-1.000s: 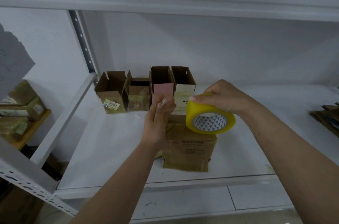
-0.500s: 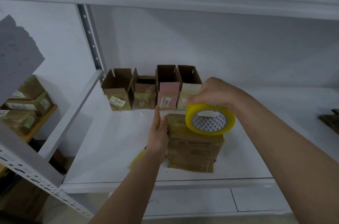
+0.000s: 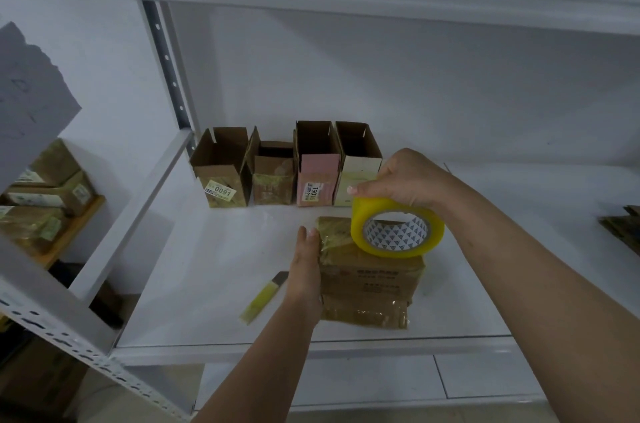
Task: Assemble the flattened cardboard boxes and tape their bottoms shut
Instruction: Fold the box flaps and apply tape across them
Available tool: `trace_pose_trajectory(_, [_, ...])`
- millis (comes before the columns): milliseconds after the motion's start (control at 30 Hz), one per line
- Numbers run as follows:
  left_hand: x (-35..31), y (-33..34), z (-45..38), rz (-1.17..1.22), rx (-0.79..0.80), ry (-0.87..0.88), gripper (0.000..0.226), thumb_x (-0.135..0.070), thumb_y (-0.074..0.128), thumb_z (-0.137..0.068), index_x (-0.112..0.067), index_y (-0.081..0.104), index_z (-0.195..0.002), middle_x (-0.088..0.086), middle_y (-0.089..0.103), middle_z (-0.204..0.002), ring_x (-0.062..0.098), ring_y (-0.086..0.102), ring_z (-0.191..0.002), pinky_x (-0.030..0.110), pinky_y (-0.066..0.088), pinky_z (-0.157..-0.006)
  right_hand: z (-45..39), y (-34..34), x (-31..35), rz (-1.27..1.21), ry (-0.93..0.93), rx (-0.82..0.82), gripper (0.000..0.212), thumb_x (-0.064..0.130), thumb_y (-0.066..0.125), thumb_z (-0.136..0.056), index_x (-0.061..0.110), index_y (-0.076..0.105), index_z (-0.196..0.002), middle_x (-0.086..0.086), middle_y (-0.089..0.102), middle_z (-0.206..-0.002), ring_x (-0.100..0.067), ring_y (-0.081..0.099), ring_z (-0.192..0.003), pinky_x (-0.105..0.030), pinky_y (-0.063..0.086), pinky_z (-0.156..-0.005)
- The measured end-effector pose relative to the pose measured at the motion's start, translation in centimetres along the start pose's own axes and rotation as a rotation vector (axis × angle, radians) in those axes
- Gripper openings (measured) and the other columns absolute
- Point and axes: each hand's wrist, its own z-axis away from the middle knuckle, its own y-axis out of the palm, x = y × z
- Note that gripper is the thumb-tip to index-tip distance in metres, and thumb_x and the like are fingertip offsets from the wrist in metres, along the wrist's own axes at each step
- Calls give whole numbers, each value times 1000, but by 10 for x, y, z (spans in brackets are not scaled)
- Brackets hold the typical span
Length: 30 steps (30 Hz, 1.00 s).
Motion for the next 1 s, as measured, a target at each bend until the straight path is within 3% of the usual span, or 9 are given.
trace_pose_trajectory(67, [11, -1, -10, 50, -11, -11, 96, -88, 62, -55, -44, 46, -138, 2, 55, -140, 28, 56, -123, 56, 43, -102, 0, -1, -2, -27, 8, -5, 52, 62, 79, -60, 14, 64, -72, -8, 50, -69, -21, 54, -65, -32, 39, -65])
trace_pose_trajectory(267, [1, 6, -1, 9, -46, 43, 72, -74, 55, -75, -31, 55, -133, 10, 64, -125, 31, 65, -108, 55, 54, -88, -1, -2, -4, -24, 11, -9, 50, 61, 78, -62, 15, 64, -73, -7, 51, -70, -21, 53, -66, -32, 38, -65])
trace_pose_trajectory(367, [-7, -2, -3, -493, -129, 102, 96, -91, 37, -67, -33, 41, -143, 10, 42, -148, 35, 36, -138, 57, 31, -111, 0, -2, -5, -17, 21, -35, 47, 59, 79, -64, 16, 62, -71, -7, 48, -68, -20, 51, -64, -31, 37, -64])
trace_pose_trajectory(467, [-17, -7, 3, -835, -277, 128, 83, -70, 33, -90, -22, 12, -155, 10, 7, -162, 31, -2, -148, 52, 6, -118, 0, 1, -4, -8, 17, -32, 50, 62, 79, -62, 16, 62, -71, -7, 51, -68, -21, 54, -65, -32, 39, -65])
trace_pose_trajectory(567, [-19, -9, 9, -694, -375, 156, 99, -70, 48, -84, -20, 1, -155, 14, 2, -161, 32, -4, -149, 52, 11, -118, 1, 1, -3, 3, 17, -36, 51, 63, 78, -60, 16, 62, -69, -7, 52, -67, -22, 55, -63, -32, 39, -64])
trace_pose_trajectory(667, [-16, -14, 10, -404, -366, 160, 108, -66, 67, -73, -27, 8, -155, 13, 20, -157, 34, 22, -144, 51, 30, -114, 3, -3, -3, -3, 18, -43, 51, 59, 79, -66, 16, 53, -61, -6, 44, -62, -21, 48, -59, -32, 35, -62])
trace_pose_trajectory(800, [-11, -4, 15, -103, -211, 147, 64, -54, 49, -94, -27, 30, -150, 3, 41, -148, 25, 43, -134, 39, 40, -105, 4, -4, 1, -2, 19, -33, 51, 59, 79, -65, 14, 55, -61, -7, 47, -62, -21, 50, -59, -32, 38, -62])
trace_pose_trajectory(900, [-8, 3, 14, -127, -172, 126, 48, -51, 37, -100, -26, 45, -140, -1, 52, -135, 23, 50, -125, 41, 42, -105, 6, -5, 0, -24, 23, -37, 52, 57, 80, -66, 15, 50, -57, -7, 44, -61, -20, 49, -59, -32, 37, -63])
trace_pose_trajectory(1000, [-5, 6, 12, -174, -133, 164, 32, -39, 40, -103, -24, 56, -126, 2, 64, -116, 16, 60, -104, 34, 51, -88, 8, -5, -3, -28, 28, -37, 53, 56, 80, -66, 16, 48, -54, -6, 42, -61, -20, 48, -58, -31, 36, -62])
